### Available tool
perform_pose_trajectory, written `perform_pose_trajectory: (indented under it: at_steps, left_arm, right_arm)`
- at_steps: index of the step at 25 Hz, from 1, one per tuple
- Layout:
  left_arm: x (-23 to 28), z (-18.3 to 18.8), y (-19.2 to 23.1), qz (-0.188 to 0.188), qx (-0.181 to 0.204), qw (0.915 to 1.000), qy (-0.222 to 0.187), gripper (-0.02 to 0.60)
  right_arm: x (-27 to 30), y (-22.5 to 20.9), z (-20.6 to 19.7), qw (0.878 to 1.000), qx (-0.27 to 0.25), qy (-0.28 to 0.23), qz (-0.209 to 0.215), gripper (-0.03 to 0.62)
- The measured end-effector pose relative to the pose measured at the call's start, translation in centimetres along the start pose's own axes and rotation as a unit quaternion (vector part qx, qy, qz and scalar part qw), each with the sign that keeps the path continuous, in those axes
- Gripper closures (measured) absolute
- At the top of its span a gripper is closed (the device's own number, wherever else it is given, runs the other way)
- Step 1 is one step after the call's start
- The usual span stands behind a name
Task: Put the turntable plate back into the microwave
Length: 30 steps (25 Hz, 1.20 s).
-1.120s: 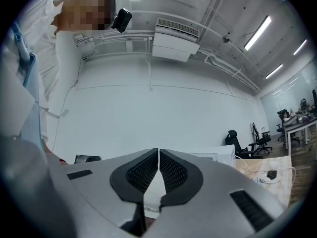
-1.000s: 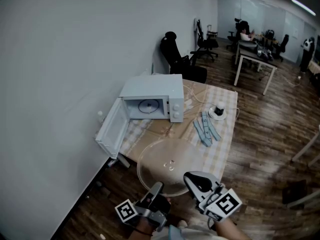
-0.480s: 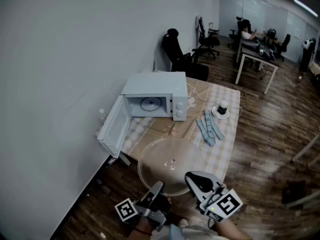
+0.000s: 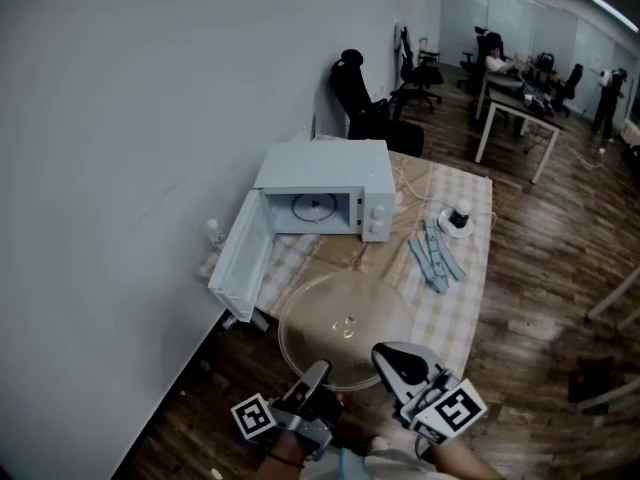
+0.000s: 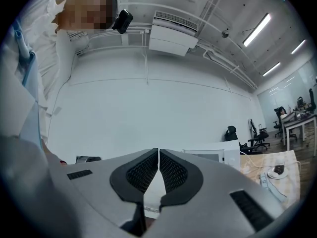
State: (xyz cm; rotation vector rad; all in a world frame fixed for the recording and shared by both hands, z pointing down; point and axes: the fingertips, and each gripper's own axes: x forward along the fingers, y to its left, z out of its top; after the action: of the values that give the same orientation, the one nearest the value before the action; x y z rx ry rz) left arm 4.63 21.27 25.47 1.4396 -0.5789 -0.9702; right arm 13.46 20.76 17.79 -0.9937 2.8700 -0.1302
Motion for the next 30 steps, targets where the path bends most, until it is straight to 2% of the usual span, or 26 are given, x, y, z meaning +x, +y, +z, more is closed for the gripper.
perform_pose_trajectory:
  at_steps: [17, 30]
  left_arm:
    - [0.7, 8.5, 0.6, 0.004, -0.009, 0.9983, 0.057, 0.526]
    - [1.4, 12.6, 2.0, 0.004, -0.012, 0.9964, 0.084, 0.526]
  right_arm:
    - [7.8, 0.3, -2.1, 0.997, 0.001, 0.008, -0.071, 0.560]
    - [11.6, -0.3, -4.0, 0.993, -0.010, 0.012, -0.115, 0.560]
